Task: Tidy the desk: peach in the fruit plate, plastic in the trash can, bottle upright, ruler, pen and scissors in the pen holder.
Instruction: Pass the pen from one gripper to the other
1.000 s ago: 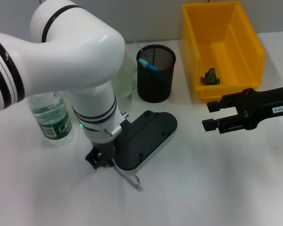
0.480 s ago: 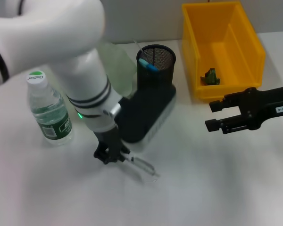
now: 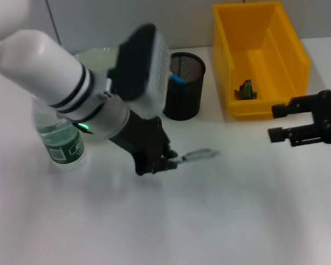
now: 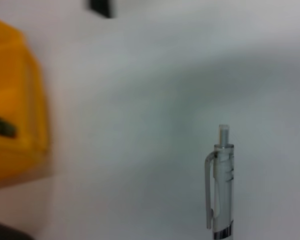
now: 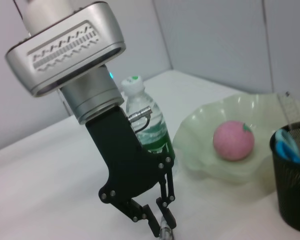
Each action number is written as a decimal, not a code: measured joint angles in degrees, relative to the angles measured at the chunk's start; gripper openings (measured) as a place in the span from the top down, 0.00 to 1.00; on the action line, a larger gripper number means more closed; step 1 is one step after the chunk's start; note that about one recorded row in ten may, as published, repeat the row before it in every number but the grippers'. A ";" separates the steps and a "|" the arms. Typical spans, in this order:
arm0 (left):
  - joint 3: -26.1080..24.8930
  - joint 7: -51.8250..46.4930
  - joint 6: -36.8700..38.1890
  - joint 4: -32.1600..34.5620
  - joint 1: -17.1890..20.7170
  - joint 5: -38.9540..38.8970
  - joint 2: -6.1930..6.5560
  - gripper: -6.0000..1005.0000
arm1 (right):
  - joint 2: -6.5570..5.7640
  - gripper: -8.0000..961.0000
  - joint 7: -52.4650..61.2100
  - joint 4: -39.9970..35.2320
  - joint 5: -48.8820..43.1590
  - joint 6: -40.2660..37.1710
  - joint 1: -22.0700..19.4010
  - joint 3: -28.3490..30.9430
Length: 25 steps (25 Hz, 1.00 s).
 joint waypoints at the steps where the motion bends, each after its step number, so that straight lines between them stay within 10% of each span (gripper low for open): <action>1: -0.85 -0.80 -0.36 0.08 0.67 -1.15 0.02 0.84 | 0.00 0.25 -0.17 -0.48 0.27 -0.80 -0.24 1.18; 13: -1.93 -10.04 -4.28 6.59 12.35 -17.46 0.01 0.83 | -0.19 0.25 -2.12 -1.17 4.16 -7.87 -2.28 8.84; 25: 11.50 -7.81 -15.64 9.05 21.93 -30.23 0.04 0.82 | -0.55 0.25 -1.04 2.33 3.32 -11.25 -2.37 6.53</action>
